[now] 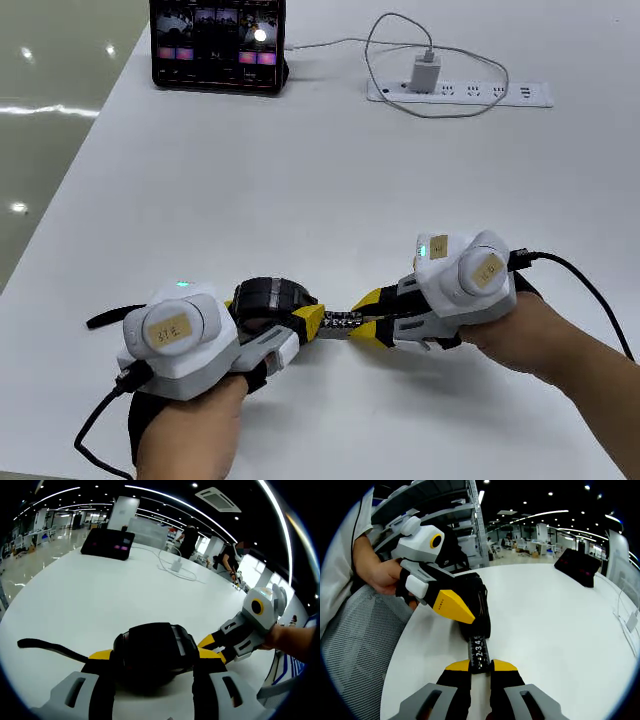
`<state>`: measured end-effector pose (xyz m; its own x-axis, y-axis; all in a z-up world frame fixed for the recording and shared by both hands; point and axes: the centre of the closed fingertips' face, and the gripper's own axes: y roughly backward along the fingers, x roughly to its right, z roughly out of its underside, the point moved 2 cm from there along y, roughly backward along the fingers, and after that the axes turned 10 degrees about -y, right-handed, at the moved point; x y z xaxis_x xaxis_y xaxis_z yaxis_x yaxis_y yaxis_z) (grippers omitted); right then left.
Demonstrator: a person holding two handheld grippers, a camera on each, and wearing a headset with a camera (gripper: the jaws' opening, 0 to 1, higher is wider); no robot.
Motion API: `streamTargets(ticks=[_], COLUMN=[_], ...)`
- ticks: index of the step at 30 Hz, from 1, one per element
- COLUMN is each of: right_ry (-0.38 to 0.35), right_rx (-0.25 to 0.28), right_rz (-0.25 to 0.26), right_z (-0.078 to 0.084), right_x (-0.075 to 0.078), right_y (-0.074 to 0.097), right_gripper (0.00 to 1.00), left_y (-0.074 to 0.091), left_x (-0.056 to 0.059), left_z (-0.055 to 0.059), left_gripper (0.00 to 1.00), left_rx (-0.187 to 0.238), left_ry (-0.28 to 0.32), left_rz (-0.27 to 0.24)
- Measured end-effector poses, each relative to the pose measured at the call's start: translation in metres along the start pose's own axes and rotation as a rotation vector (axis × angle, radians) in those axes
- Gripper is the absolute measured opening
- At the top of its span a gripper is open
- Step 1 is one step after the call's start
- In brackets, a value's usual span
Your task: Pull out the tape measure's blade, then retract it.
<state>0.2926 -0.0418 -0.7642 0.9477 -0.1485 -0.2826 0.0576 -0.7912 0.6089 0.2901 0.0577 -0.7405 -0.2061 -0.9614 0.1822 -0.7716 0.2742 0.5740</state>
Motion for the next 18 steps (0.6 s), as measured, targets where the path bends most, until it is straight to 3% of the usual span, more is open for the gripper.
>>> streamTargets(ticks=[18], right_ry=[0.006], right_rx=[0.021], right_rz=[-0.015], right_z=[-0.011], right_x=[-0.005], right_y=[-0.015], right_gripper=[0.1], left_y=[0.0], left_x=[0.0], left_z=[0.0], left_gripper=[0.58], left_rx=[0.0], left_ry=[0.004], left_rz=[0.006])
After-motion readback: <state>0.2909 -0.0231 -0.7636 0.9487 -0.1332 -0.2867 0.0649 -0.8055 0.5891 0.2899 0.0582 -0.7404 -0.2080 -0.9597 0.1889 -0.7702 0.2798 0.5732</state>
